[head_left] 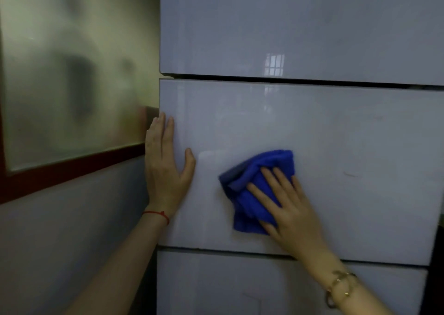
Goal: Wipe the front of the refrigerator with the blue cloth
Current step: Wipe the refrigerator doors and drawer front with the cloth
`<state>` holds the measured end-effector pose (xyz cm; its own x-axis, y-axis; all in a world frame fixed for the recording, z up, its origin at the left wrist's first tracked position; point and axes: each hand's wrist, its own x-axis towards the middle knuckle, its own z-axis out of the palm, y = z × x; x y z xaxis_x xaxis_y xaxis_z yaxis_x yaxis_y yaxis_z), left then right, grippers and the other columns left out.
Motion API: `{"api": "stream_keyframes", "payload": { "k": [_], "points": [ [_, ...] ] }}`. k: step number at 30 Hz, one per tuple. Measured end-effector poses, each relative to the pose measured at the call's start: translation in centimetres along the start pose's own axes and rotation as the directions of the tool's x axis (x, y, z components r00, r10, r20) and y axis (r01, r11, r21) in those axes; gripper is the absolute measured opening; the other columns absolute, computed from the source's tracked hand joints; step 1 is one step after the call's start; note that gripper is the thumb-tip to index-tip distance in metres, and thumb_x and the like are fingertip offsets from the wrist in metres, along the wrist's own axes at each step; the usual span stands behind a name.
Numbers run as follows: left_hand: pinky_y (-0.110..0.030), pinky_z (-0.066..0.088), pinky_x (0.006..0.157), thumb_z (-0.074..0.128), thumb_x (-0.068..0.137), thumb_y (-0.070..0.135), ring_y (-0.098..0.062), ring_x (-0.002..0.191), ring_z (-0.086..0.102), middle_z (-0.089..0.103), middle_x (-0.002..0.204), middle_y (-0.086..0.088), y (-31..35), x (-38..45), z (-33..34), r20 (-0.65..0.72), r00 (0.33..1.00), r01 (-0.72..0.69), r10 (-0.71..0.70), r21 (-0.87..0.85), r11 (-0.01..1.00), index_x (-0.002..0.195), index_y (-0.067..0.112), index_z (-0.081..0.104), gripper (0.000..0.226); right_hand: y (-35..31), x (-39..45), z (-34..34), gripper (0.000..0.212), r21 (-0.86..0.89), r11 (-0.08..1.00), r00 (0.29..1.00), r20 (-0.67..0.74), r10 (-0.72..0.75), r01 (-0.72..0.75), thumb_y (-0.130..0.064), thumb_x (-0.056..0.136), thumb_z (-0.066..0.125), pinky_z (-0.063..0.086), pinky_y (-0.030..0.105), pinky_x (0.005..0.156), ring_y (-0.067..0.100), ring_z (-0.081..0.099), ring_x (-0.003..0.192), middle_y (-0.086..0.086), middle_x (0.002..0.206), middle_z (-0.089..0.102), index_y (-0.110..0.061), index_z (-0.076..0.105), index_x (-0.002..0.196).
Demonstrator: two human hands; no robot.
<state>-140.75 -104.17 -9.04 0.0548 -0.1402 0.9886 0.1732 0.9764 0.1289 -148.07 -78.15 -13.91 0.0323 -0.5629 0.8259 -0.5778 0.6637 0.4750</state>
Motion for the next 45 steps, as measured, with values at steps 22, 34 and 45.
{"api": "stream_keyframes", "payload": {
  "k": [22,34,45],
  "points": [
    [-0.04,0.017,0.127,0.052,0.097,0.025,-0.031,0.153,0.019,0.024,0.161,-0.018,1.8,-0.6,0.9,-0.037,0.997,0.066,-0.066,0.007,0.998,0.152,-0.001,0.028,0.065,8.8,2.1,-3.6,0.055,0.133,0.809,0.792,-0.168,0.587,-0.572,-0.043,0.097,0.039,0.007,0.048,0.121,0.03,0.006,0.148,0.011,0.159,0.015,-0.023,0.029,0.148],
    [-0.043,0.019,0.127,0.05,0.097,0.025,-0.031,0.153,0.019,0.022,0.162,-0.016,1.7,-0.8,1.0,-0.045,0.997,0.063,-0.061,0.044,0.997,0.153,0.0,0.027,0.066,8.7,-3.9,-2.2,0.055,0.086,0.878,0.869,-0.126,0.478,-0.47,-0.04,0.094,0.042,0.019,0.054,0.117,0.032,0.012,0.147,0.014,0.157,0.018,-0.019,0.034,0.144],
    [-0.034,0.014,0.128,0.049,0.097,0.026,-0.031,0.153,0.018,0.023,0.162,-0.016,1.8,-0.8,0.9,-0.044,0.996,0.074,-0.072,0.065,0.995,0.153,0.0,0.027,0.065,3.1,0.1,-0.8,0.067,0.036,0.988,0.987,-0.047,0.154,-0.152,-0.037,0.087,0.056,0.01,0.047,0.121,0.03,0.012,0.148,0.011,0.158,0.019,-0.027,0.03,0.148]
  ]
}}
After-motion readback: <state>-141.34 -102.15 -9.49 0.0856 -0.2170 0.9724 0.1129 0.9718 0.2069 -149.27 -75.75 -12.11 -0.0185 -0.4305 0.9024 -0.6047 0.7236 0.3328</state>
